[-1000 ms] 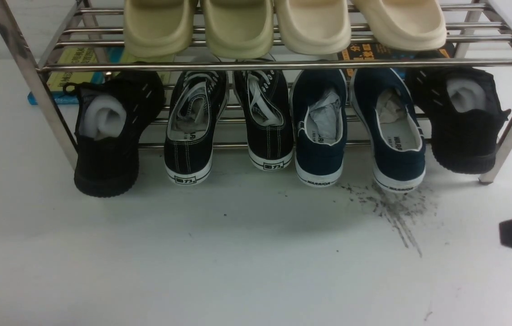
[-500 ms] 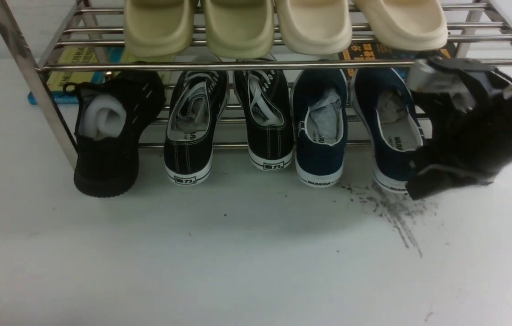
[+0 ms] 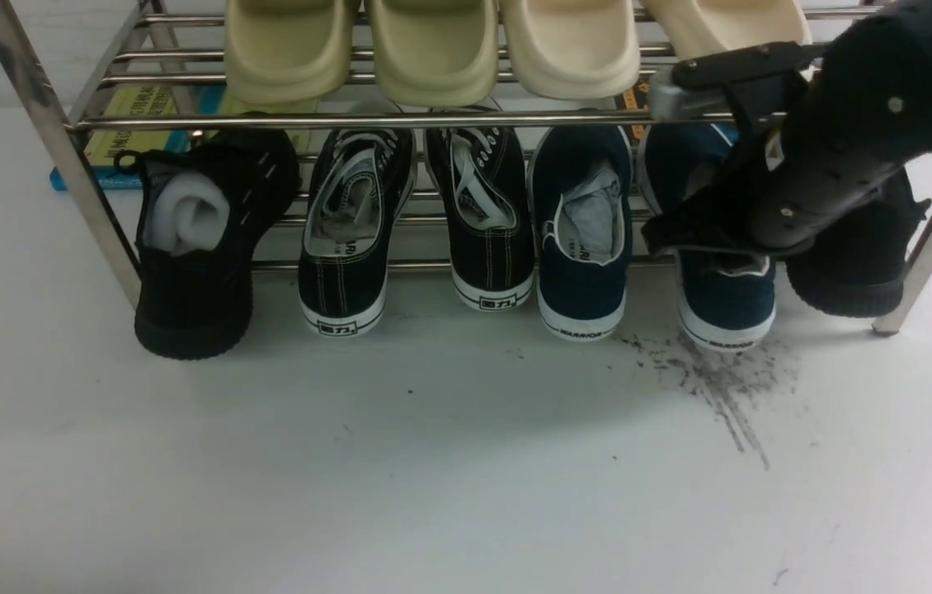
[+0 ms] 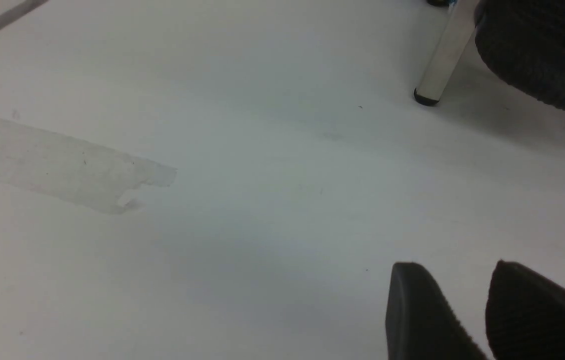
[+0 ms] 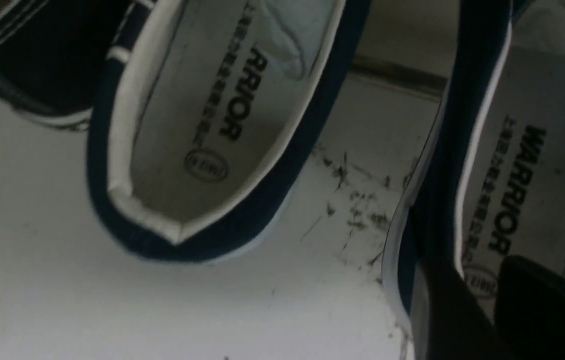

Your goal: Take the shoes off the shelf with your hand on the white table.

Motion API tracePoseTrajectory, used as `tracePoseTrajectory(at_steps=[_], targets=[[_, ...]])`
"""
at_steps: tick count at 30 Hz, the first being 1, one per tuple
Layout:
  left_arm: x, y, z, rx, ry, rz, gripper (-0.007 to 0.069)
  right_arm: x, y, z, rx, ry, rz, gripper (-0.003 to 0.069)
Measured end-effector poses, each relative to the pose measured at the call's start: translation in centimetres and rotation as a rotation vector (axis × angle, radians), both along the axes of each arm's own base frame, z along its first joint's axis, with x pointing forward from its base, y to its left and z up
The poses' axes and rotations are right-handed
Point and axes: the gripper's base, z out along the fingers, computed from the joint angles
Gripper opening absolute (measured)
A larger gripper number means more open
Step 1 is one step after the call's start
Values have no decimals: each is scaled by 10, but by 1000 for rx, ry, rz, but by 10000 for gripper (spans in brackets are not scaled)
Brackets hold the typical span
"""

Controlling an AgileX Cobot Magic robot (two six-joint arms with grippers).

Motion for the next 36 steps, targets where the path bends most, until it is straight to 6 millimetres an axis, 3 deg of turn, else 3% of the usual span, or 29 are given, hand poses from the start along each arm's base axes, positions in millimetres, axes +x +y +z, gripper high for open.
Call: tracePoseTrajectory(at_steps=[5,13,15,20,22,28,29,30,35,36], targets=[[0,0,0,0,0,0,241,16,2,-15,-28,-60,-25,330],[0,0,0,0,0,0,241,29,6,-39,-68,-51,-22,337],[0,0,0,0,0,0,241,30,7,-43,-75,-44,-22,300],[0,0,0,0,0,0,241,28,6,-39,-95,-18,-27,26],[0,0,0,0,0,0,241,26,5,-35,-104,-10,-27,17],[0,0,0,0,0,0,241,-6,-5,8,-87,83,-31,17],[0,0,0,0,0,0,241,-22,-4,22,-78,114,2,17],[0,0,0,0,0,0,241,-23,-5,24,-79,117,1,17],[0,0,0,0,0,0,241,-76,12,53,-85,208,117,17],[0,0,0,0,0,0,241,-77,13,54,-83,204,123,17]])
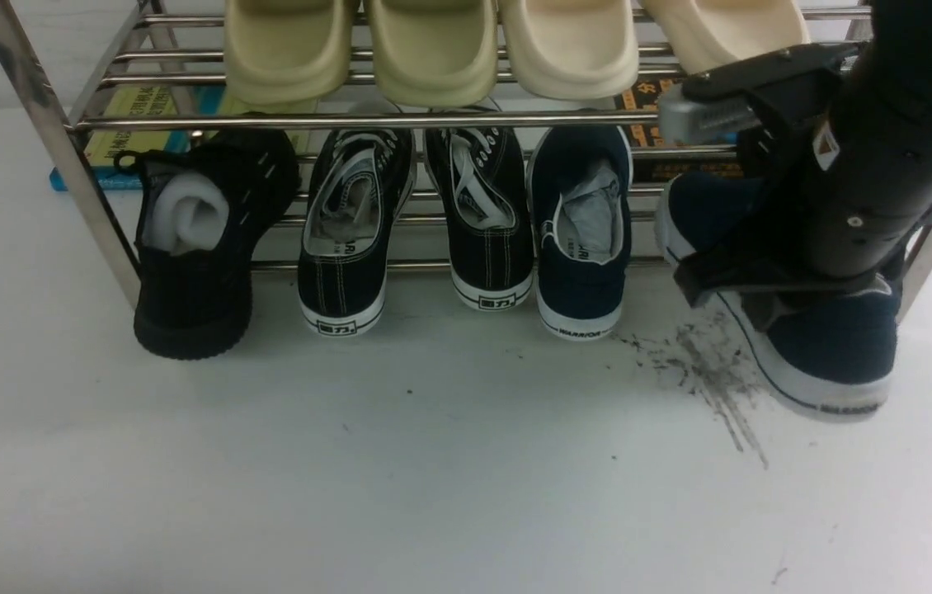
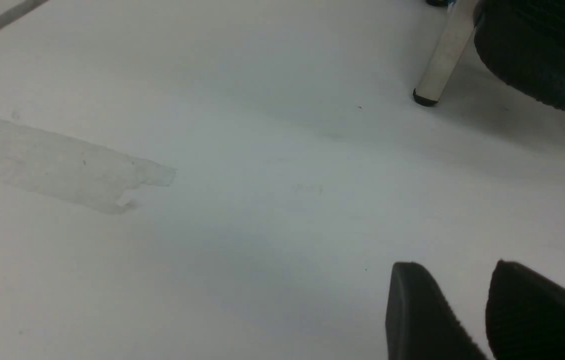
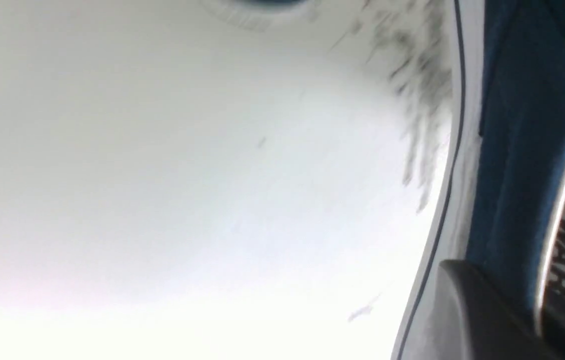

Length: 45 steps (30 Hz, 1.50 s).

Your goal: Take the shoes off the shelf with your hand on the white table.

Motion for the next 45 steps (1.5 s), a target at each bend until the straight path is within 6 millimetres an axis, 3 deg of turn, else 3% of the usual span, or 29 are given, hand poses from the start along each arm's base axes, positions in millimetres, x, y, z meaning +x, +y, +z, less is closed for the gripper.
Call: tracePoseTrajectory(at_steps=[3,7,12,15,19,24,34,45], targets=[[0,0,0,0,0,0,241,-35,17,17,39,-28,77,17],[0,0,0,0,0,0,241,-70,23,16,70,-19,106,17],[0,0,0,0,0,0,241,-105,21,-3,64,40,53,17],[0,0,0,0,0,0,241,-131,24,-25,33,91,-5,17],[0,0,0,0,0,0,241,-150,32,-48,42,105,-64,19],[0,0,0,0,0,0,241,-155,38,-58,84,55,-105,20],[0,0,0,0,0,0,241,-137,37,-89,-8,-107,-233,26],[0,0,0,0,0,0,241,-122,73,-132,30,-147,-165,38]])
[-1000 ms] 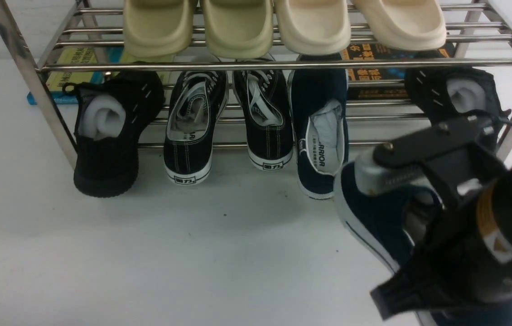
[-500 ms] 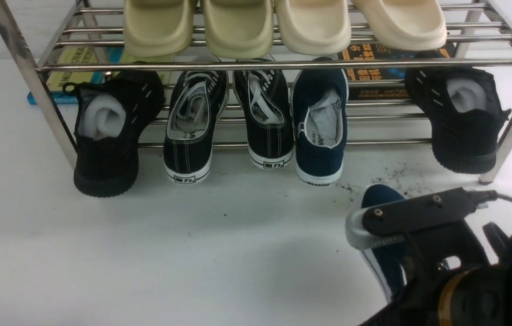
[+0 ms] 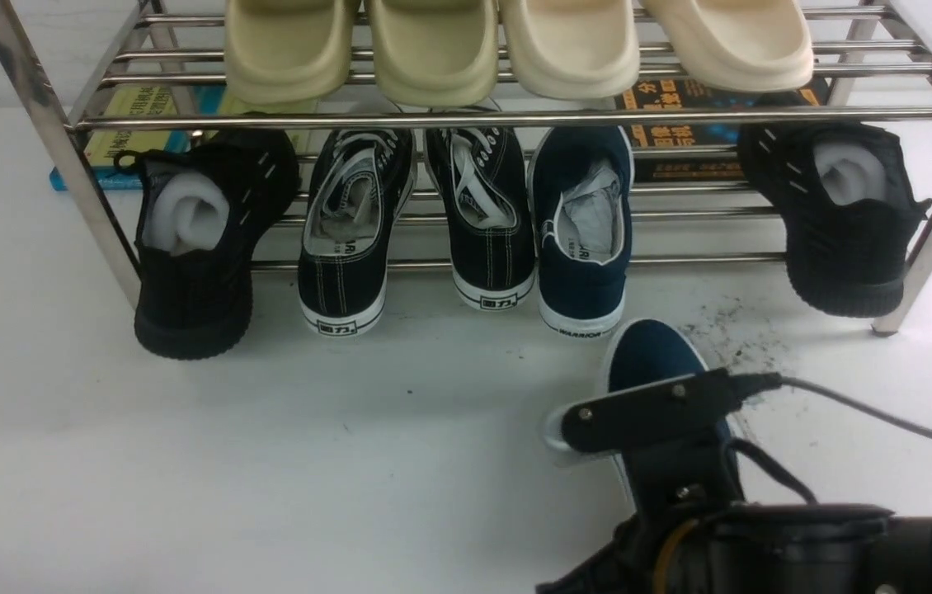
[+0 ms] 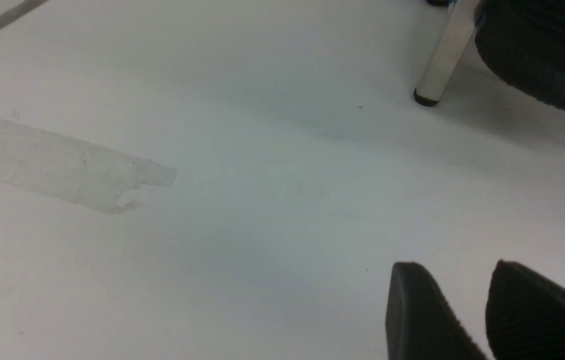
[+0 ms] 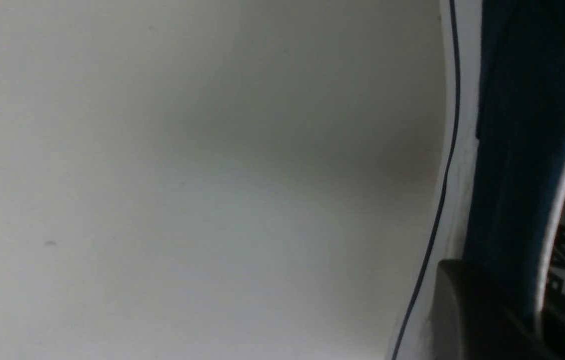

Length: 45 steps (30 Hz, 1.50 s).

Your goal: Take the shoes off the shelf with your hand on the white table.

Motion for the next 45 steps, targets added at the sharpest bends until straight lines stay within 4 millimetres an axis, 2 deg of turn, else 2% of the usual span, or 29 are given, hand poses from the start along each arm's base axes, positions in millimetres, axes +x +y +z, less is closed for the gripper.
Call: tracePoseTrajectory(at_steps=[7,14,18,22,23,25,26,28,30,36,38,40,41,42,45], targets=[[0,0,0,0,0,0,241,2,6,-18,-44,23,3,48],[0,0,0,0,0,0,241,2,6,-18,-49,20,6,68],[0,0,0,0,0,0,241,3,6,-18,-51,9,14,153],[0,0,0,0,0,0,241,4,6,-17,-51,4,18,339],[0,0,0,0,0,0,241,4,7,-17,-50,5,17,349],[0,0,0,0,0,0,241,2,7,-12,-61,26,23,468],[0,0,0,0,0,0,241,2,7,-12,-60,29,26,468],[0,0,0,0,0,0,241,-1,7,3,-76,50,76,521],[0,0,0,0,0,0,241,-1,7,23,-77,44,122,532],[0,0,0,0,0,0,241,12,5,87,-32,-84,184,496],[0,0,0,0,0,0,241,29,2,105,-4,-148,173,450],[0,0,0,0,-1,0,241,46,-2,119,31,-196,166,365],[0,0,0,0,-1,0,241,48,-2,119,30,-198,166,365],[0,0,0,0,-1,0,241,63,-6,127,62,-227,161,267],[0,0,0,0,-1,0,241,90,-12,133,120,-257,131,69]])
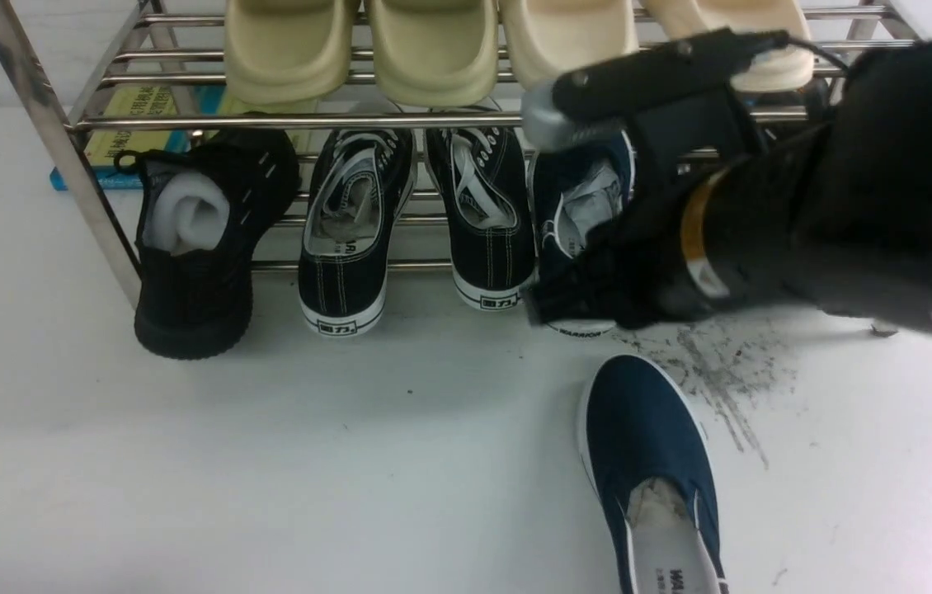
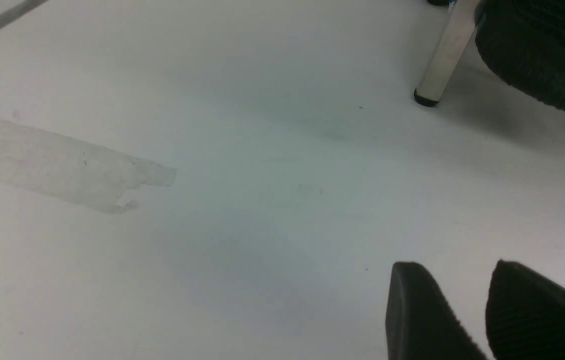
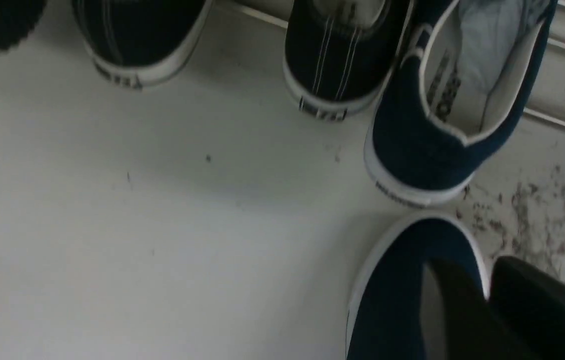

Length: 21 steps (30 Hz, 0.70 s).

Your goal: Take the shoes off the shelf with your hand on the white table.

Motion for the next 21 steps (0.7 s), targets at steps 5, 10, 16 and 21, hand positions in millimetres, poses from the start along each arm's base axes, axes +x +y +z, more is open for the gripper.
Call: tracePoseTrajectory(at_steps=[5,10,16,21], targets=[[0,0,0,0,0,0,241,36,-5,-7,62,-12,-51,-11],[0,0,0,0,0,0,241,64,-2,-19,88,-31,-69,26],[0,0,0,0,0,0,241,85,17,-33,96,-37,-53,250],[0,0,0,0,0,0,241,95,26,-52,73,-9,-54,382]])
